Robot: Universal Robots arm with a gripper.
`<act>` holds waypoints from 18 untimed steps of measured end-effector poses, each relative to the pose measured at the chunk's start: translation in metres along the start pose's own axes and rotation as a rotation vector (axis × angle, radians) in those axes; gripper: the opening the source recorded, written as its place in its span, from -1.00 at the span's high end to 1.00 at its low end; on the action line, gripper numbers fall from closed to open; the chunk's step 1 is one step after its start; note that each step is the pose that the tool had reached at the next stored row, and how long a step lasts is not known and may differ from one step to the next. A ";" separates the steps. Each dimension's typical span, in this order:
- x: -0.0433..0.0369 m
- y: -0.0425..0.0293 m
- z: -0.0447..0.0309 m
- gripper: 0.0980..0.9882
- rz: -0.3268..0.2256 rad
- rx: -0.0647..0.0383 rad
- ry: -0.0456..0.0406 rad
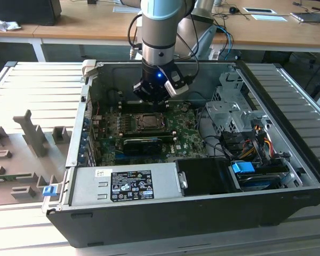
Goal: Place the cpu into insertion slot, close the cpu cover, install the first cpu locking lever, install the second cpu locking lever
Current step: 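Install the first cpu locking lever, then install the second cpu locking lever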
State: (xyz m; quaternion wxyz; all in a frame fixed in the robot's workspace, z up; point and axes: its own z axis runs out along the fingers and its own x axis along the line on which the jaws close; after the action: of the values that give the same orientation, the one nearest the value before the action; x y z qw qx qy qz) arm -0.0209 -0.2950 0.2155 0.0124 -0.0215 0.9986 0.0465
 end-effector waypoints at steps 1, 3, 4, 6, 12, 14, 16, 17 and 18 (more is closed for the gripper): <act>0.0000 -0.0003 0.0000 0.98 0.000 0.000 0.0000; 0.0000 -0.0007 -0.0001 0.98 0.000 0.000 0.0000; 0.0000 -0.0010 -0.0001 0.98 0.000 0.000 0.0000; 0.0001 -0.0019 -0.0002 0.98 0.000 0.000 0.0001; -0.0001 -0.0058 -0.0026 0.98 0.000 0.000 0.0003; -0.0004 -0.0049 -0.0119 0.98 0.000 0.000 0.0005; -0.0006 -0.0041 -0.0211 0.98 0.000 0.000 0.0011; -0.0009 -0.0032 -0.0302 0.98 0.000 0.000 0.0014; -0.0010 -0.0028 -0.0346 0.98 0.000 0.000 0.0018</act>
State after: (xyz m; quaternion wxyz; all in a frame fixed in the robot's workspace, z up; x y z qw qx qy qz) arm -0.0206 -0.3010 0.2497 0.0115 -0.0215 0.9986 0.0464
